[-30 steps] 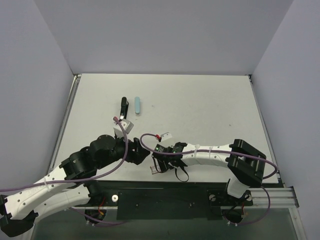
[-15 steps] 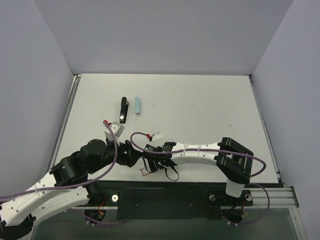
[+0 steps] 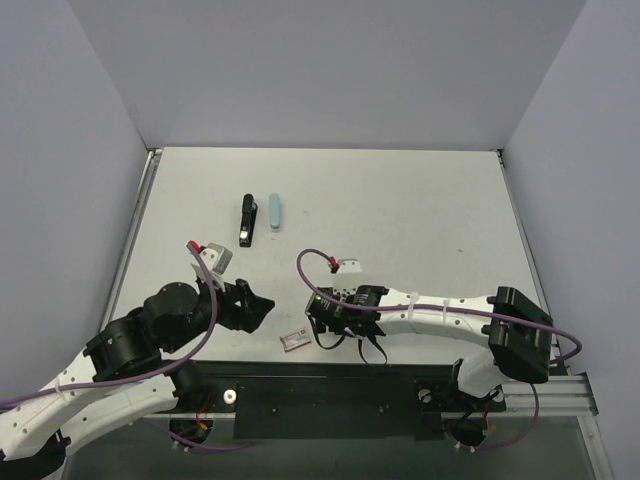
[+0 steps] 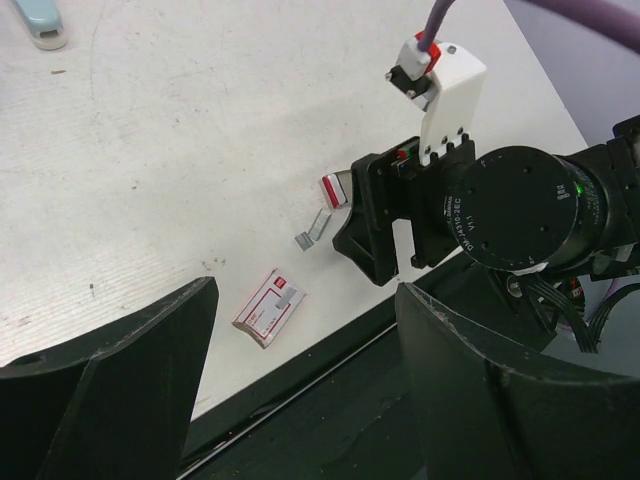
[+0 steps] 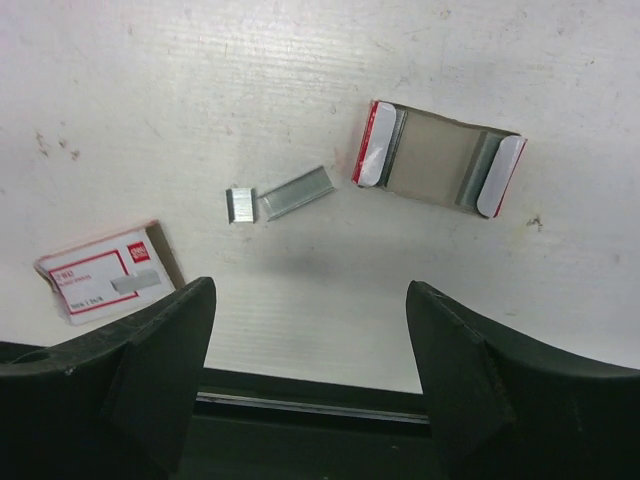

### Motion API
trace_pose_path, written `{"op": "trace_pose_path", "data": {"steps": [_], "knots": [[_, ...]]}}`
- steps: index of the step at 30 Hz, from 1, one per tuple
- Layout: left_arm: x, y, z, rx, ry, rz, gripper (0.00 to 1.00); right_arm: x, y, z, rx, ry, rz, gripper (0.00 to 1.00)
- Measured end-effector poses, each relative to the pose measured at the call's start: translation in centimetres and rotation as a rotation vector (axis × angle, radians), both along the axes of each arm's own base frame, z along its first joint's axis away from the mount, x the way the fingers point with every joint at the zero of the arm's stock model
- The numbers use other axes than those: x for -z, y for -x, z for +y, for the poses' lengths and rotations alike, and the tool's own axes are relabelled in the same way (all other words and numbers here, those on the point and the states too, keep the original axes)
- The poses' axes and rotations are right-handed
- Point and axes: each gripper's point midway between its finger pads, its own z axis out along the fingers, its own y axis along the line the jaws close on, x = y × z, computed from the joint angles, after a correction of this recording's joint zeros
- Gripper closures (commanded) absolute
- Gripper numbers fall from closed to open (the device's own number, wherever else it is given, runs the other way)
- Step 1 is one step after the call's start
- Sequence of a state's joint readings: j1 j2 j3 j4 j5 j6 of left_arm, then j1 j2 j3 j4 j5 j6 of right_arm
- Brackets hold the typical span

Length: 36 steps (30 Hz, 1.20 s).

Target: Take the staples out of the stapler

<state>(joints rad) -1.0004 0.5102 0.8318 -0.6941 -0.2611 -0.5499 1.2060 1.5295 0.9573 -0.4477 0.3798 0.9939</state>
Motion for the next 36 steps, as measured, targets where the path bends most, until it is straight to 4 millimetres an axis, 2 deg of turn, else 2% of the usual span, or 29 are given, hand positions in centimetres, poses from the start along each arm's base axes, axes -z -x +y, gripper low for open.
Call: {"op": "trace_pose_path", "data": {"steps": [15,27,36], "knots": [[0.3,0.2,0.1,0.009,-0.02,0.012,0.17,-0.9,-1.0,1.3,0.418,-0.26,-0.017,0.35],[0.2,0.8,0.1,0.049,-0.018,-0.001,0.17,1.8,-1.3,1.2,0.583,-0.261,-0.011,0.39],[2.1,1.3,-0.2,0.082,-0.055,0.026,0.17,3.6,-1.8,1.0,0.66,-0.239,-0.016,0.43]]}}
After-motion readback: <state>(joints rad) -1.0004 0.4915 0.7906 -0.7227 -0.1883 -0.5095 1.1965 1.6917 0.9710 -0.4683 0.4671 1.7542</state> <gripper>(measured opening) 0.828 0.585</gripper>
